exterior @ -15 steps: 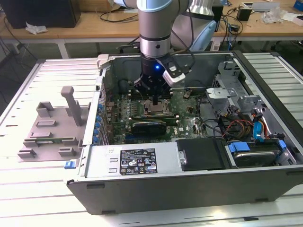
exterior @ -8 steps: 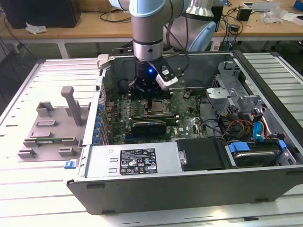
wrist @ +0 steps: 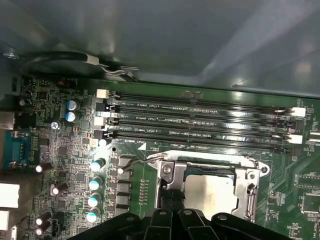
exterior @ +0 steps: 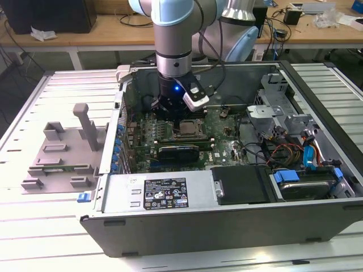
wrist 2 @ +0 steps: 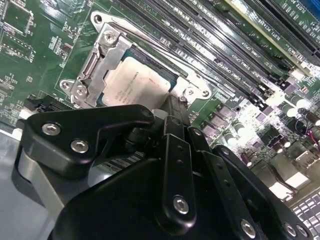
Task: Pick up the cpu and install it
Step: 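Close the cpu cover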
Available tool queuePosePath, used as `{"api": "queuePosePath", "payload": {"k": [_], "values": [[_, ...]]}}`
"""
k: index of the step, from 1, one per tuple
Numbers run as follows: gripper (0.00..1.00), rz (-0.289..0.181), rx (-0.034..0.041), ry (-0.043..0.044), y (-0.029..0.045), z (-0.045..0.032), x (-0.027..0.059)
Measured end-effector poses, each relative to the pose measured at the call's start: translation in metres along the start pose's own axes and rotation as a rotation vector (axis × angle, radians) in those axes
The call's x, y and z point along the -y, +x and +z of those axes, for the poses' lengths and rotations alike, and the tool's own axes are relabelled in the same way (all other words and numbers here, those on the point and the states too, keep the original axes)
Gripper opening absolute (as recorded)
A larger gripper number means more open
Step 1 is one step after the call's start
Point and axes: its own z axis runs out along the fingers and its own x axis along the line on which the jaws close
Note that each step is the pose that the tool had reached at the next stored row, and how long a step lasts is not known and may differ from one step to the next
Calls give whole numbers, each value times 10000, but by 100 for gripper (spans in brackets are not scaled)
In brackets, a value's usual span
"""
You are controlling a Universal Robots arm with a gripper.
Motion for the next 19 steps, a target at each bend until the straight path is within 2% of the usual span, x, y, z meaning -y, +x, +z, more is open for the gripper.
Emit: {"api": "queuePosePath", "payload": {"k": [7,12,19], "values": [[11,-1,-1,-1,17,-5,-1],[11,-1,-1,0,16,-88,2],[11,-1,-2,3,13,-280,8]]}}
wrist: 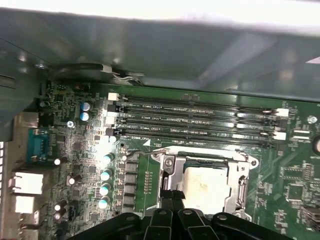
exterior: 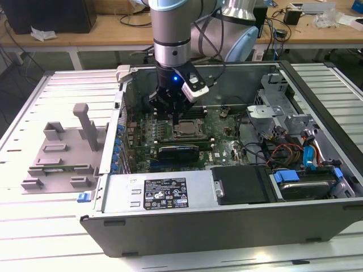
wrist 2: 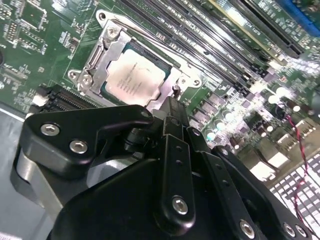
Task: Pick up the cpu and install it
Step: 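Close the cpu cover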
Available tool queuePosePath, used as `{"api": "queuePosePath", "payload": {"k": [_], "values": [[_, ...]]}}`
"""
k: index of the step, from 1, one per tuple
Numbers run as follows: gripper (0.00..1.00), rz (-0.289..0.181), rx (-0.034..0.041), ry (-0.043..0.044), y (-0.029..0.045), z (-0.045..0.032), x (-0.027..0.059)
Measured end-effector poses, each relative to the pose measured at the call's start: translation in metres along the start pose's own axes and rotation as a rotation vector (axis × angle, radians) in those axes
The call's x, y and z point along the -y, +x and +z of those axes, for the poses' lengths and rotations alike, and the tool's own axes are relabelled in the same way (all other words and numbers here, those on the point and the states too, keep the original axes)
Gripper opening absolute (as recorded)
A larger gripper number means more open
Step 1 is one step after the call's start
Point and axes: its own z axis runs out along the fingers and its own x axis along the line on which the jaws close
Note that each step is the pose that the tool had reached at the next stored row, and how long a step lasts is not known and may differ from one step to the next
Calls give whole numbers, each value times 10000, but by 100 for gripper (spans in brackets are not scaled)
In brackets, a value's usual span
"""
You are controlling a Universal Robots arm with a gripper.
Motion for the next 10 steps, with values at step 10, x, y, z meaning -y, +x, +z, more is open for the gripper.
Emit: {"api": "queuePosePath", "payload": {"k": [10], "values": [[11,0,-2,11,-16,-100,4]]}}
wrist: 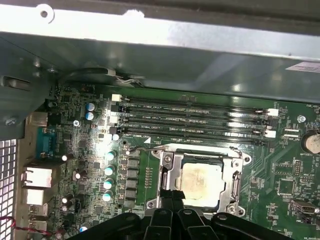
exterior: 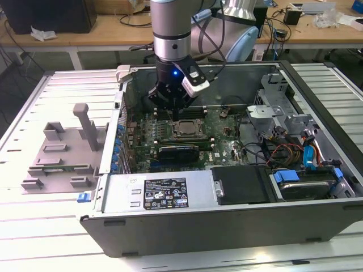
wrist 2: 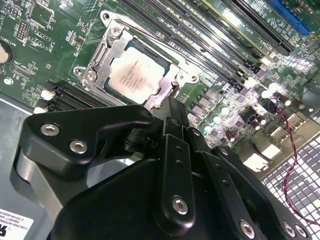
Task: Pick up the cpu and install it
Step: 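Close the cpu cover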
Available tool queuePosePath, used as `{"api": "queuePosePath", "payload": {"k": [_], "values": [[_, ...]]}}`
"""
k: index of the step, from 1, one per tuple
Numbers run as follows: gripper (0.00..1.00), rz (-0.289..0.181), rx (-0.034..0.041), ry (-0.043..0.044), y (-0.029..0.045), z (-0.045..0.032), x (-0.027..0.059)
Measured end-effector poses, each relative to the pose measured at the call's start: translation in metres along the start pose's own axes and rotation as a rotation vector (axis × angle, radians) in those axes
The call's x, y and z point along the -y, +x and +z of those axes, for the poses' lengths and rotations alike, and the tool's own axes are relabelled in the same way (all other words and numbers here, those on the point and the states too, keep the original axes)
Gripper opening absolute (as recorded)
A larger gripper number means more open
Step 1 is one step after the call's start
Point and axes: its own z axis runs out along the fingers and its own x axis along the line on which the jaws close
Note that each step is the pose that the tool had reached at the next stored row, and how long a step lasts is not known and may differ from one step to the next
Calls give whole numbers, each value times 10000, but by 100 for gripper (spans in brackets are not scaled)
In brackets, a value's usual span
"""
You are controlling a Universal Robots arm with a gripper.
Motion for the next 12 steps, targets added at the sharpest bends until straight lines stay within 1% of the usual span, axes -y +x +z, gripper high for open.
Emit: {"api": "queuePosePath", "payload": {"k": [1,3,4,5,7,8,11,12], "values": [[11,0,1,-1,-20,1,2],[11,-1,1,-2,-84,2,7],[11,1,-1,-3,-179,4,16],[11,-1,-4,-4,-244,5,22],[11,-2,-7,-3,-329,6,29],[11,-2,-10,-2,-354,6,32],[11,-1,-8,-2,-354,7,31],[11,4,34,13,-344,10,30]]}}
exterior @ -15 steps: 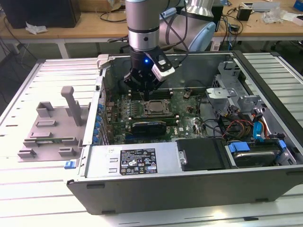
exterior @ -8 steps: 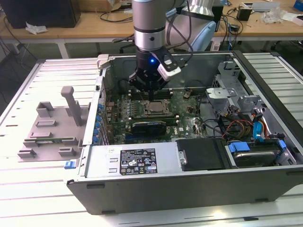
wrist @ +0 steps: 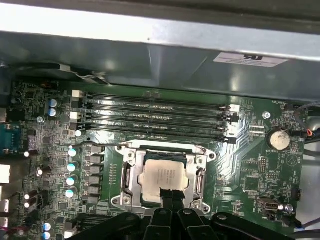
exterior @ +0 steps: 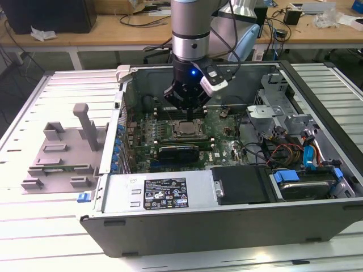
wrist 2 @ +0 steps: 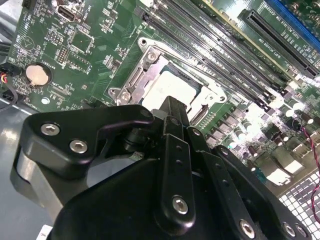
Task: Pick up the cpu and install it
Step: 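Close the cpu cover, then install the first cpu locking lever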
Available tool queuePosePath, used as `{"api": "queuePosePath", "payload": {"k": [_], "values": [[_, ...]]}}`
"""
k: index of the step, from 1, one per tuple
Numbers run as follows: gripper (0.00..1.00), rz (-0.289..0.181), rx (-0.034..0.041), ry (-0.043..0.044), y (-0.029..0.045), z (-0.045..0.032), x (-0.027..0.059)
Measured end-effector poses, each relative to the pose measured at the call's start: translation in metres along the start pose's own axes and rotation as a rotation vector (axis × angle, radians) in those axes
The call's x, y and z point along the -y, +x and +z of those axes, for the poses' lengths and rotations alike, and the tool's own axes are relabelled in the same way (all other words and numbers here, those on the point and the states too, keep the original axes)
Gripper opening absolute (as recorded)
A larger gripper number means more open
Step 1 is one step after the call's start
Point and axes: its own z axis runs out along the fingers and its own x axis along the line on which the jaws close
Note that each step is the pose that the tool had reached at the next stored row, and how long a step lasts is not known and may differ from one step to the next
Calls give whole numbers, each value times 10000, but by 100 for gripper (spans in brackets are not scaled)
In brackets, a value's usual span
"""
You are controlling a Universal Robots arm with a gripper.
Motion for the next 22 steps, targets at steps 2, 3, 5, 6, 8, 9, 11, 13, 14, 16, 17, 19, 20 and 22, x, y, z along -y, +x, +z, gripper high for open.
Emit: {"api": "queuePosePath", "payload": {"k": [2,3,5,6,8,9,11,13,14,16,17,19,20,22], "values": [[11,96,85,114,11,13,-1],[11,158,108,145,23,15,-2],[11,211,119,145,48,18,-6],[11,230,120,145,55,18,-7],[11,233,120,147,56,18,-6],[11,234,121,147,56,18,-6],[11,235,121,147,56,18,-6],[11,236,120,147,56,18,-6],[11,238,120,146,56,18,-6],[11,239,120,147,56,18,-6],[11,240,121,147,56,18,-6],[11,240,120,147,56,18,-6],[11,241,120,147,56,18,-6],[11,241,120,145,73,18,-8]]}}
